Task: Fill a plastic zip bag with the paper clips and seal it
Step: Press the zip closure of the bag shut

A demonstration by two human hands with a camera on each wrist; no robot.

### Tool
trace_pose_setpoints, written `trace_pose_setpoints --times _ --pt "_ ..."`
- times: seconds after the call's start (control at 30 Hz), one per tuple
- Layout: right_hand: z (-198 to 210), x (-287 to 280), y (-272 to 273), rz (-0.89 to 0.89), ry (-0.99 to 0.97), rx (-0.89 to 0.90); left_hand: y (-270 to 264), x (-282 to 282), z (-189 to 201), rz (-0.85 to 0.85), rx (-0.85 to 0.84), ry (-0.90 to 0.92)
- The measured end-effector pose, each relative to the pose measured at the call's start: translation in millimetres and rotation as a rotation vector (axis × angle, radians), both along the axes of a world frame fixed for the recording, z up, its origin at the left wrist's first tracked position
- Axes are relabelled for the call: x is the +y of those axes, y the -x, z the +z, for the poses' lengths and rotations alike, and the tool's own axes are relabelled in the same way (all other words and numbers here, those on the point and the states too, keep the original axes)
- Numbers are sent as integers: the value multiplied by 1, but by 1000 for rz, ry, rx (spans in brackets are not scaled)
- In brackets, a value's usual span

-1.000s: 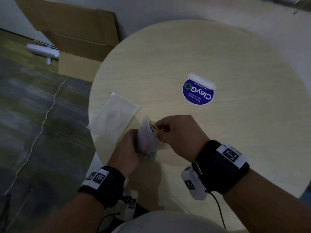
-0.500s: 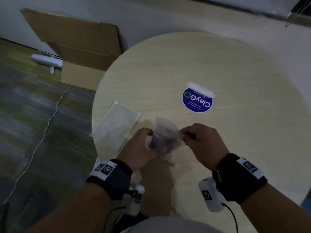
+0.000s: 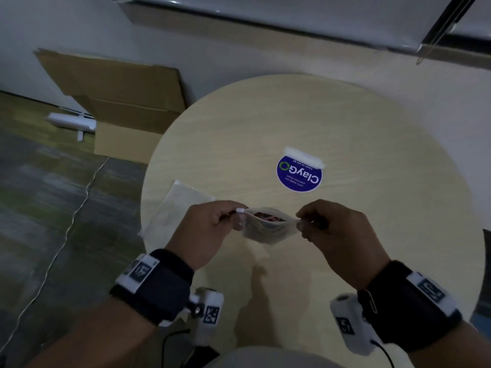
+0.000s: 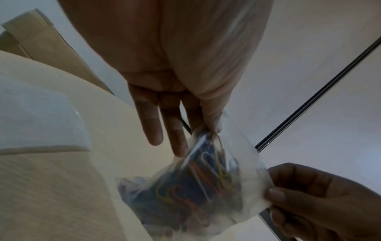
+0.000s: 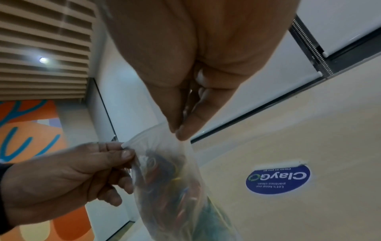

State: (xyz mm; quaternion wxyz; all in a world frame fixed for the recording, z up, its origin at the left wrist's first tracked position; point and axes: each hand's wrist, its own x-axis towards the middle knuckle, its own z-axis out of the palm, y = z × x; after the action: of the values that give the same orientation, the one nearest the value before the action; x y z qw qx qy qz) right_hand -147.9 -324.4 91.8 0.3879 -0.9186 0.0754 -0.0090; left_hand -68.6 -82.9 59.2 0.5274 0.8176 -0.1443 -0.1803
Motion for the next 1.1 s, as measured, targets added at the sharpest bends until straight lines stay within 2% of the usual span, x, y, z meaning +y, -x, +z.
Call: trace_pose_setpoints --times 0.1,0.2,0.27,0.33,0.43,0.5,0.63,0.77,0.87,1.1 --pt "-12 0 -7 23 95 24 -7 -1 -10 44 40 -99" --pt "-26 2 -15 56 186 101 -7 -7 -11 23 -20 -241" --pt "-26 -1 -18 13 175 19 -7 -8 -5 45 -73 -152" --pt "-27 -3 -15 -18 150 -23 -5 -7 -2 64 -57 -79" --pt "-38 0 -15 48 199 119 -6 -11 -9 16 -48 -195" --pt "-45 2 -15 56 212 156 -6 -14 -9 1 -104 -228" --pt "-39 -1 -20 -6 184 -5 -13 -15 -5 99 -93 -134" --pt "-31 18 -34 80 141 -143 -17 -16 -9 129 -12 -100" --pt "-31 33 -47 129 82 -163 -17 -19 -8 111 -22 -89" --pt "-41 42 -57 105 5 -97 -16 -20 -11 54 -73 -123"
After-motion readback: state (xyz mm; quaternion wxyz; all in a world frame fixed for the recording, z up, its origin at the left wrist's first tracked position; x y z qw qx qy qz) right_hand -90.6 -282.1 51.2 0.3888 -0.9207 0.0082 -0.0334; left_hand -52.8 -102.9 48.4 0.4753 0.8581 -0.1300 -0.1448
